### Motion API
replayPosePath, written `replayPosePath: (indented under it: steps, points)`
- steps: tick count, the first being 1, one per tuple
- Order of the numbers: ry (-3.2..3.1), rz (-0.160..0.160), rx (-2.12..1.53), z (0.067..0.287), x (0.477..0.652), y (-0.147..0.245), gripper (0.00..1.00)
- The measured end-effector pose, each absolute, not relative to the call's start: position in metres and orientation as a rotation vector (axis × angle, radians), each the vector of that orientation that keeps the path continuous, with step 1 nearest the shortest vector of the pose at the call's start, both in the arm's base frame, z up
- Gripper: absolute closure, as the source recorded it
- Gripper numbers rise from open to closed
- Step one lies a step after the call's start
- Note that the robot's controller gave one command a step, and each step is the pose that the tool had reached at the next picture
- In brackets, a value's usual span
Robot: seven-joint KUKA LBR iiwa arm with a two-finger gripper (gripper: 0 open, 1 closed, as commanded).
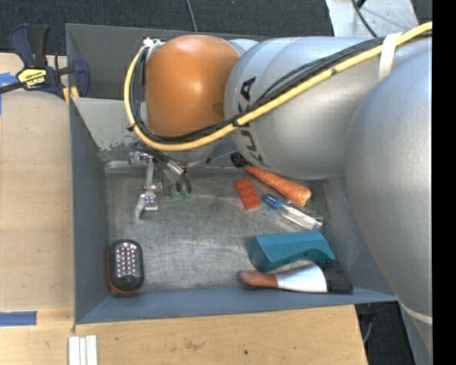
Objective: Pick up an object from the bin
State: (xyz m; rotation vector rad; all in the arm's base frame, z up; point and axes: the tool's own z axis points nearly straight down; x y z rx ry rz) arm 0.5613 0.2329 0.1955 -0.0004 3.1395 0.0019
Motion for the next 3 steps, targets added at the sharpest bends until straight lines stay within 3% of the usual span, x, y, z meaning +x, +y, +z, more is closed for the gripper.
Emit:
replayPosePath:
  steps: [1,2,3]
  points:
    - [3.099,0.003,-0.46,0.141,0.535,0.234,0.0]
    - [3.059,-0.008,-0.736,0.105,0.522,0.234,0.0]
    - [2.935,0.001,-1.111,0.119,0.521,0.24,0.0]
